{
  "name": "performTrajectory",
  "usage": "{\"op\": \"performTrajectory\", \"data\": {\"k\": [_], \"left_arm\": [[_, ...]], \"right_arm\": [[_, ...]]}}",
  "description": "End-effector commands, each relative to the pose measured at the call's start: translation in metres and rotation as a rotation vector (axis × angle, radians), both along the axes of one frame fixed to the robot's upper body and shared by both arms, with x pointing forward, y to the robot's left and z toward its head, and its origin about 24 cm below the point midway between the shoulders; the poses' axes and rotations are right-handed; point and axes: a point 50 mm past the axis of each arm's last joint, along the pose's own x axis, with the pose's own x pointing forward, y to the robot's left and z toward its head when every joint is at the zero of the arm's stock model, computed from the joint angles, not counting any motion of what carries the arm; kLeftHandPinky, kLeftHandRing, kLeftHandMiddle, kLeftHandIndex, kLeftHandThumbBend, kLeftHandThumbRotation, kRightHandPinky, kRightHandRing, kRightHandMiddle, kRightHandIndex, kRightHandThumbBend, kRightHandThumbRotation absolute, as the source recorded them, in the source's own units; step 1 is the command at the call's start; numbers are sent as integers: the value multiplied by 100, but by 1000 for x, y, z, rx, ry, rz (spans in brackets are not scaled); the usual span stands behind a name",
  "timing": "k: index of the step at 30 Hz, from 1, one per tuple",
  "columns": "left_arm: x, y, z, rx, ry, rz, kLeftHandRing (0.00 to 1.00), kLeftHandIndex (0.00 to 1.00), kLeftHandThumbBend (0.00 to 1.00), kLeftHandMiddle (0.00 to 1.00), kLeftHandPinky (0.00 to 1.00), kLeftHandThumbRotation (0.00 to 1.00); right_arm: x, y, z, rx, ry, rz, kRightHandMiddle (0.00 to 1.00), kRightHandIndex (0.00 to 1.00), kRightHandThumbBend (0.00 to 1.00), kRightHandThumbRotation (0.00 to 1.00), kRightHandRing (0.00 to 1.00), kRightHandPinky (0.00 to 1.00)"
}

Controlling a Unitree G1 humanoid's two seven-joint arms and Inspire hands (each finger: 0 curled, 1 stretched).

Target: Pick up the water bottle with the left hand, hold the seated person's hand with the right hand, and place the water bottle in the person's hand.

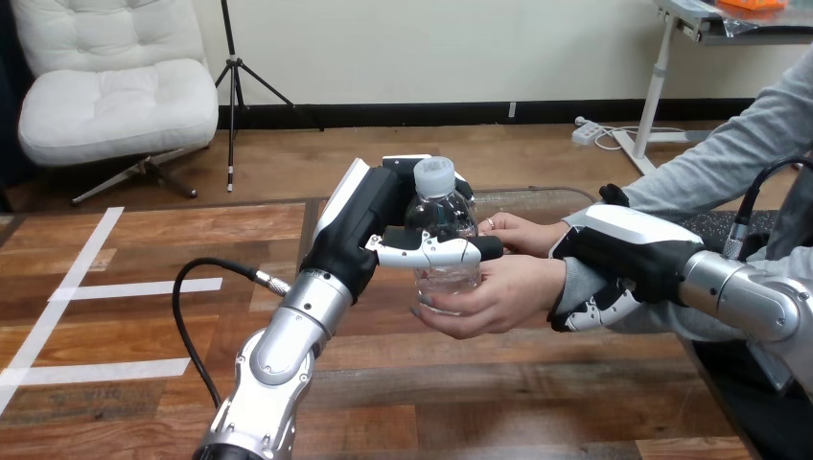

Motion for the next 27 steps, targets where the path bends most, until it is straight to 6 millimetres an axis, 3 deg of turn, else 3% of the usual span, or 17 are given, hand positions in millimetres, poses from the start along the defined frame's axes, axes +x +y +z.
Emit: {"op": "performTrajectory", "data": {"k": [1, 27], "left_arm": [[12, -3, 22, -28, -71, 6, 37, 39, 78, 40, 33, 0], [11, -7, 17, -38, -46, -5, 35, 39, 80, 39, 31, 0]], "right_arm": [[15, 11, 44, 98, -175, 35, 32, 37, 48, 0, 26, 21], [15, 10, 45, 99, -175, 35, 33, 37, 48, 0, 26, 22]]}}
